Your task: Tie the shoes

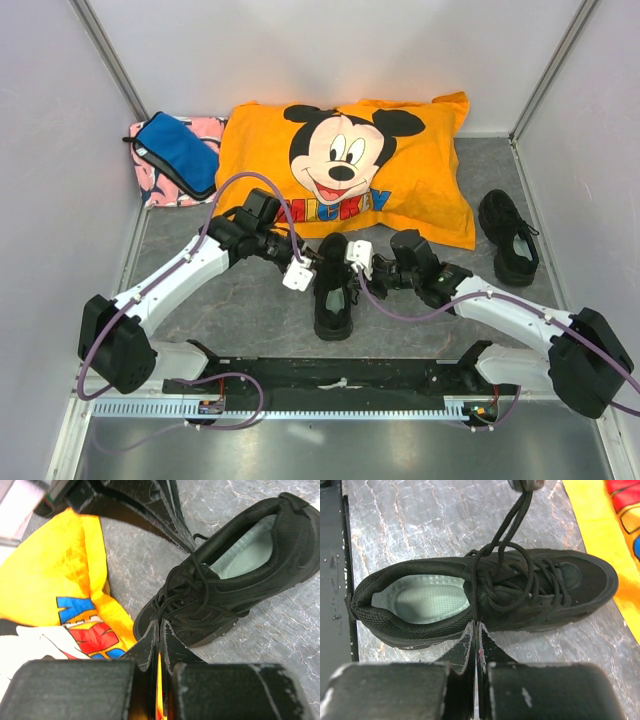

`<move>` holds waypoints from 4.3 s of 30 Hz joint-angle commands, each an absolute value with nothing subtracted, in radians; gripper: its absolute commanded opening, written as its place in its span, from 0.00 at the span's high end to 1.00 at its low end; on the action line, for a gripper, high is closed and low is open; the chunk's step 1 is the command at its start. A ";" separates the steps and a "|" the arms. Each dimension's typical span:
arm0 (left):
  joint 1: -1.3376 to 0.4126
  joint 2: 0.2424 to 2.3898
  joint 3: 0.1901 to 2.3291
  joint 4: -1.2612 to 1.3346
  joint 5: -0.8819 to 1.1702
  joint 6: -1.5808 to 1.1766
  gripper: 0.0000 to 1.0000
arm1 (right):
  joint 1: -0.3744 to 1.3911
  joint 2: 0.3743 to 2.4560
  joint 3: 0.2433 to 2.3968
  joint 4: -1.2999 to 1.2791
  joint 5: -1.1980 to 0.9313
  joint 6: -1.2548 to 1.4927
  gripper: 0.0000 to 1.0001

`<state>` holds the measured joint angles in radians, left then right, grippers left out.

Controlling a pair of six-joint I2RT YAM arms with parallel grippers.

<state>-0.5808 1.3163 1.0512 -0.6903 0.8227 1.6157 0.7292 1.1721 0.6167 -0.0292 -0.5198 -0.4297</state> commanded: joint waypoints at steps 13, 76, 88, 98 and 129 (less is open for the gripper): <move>-0.492 1.272 0.902 -0.434 0.900 1.253 0.98 | 0.623 1.097 0.649 -0.084 -0.497 -0.325 1.00; -0.868 1.094 0.483 0.413 0.247 0.061 0.42 | 0.647 1.138 0.499 0.400 -0.408 0.709 1.00; -0.870 1.088 0.480 0.425 0.224 0.060 0.34 | 0.670 1.135 0.483 0.426 -0.399 0.716 1.00; -0.870 1.097 0.466 0.488 0.242 0.026 0.30 | 0.676 1.132 0.479 0.437 -0.393 0.718 1.00; -0.868 1.170 0.489 0.522 0.199 -0.043 0.42 | 0.706 1.164 0.471 0.506 -0.337 0.859 1.00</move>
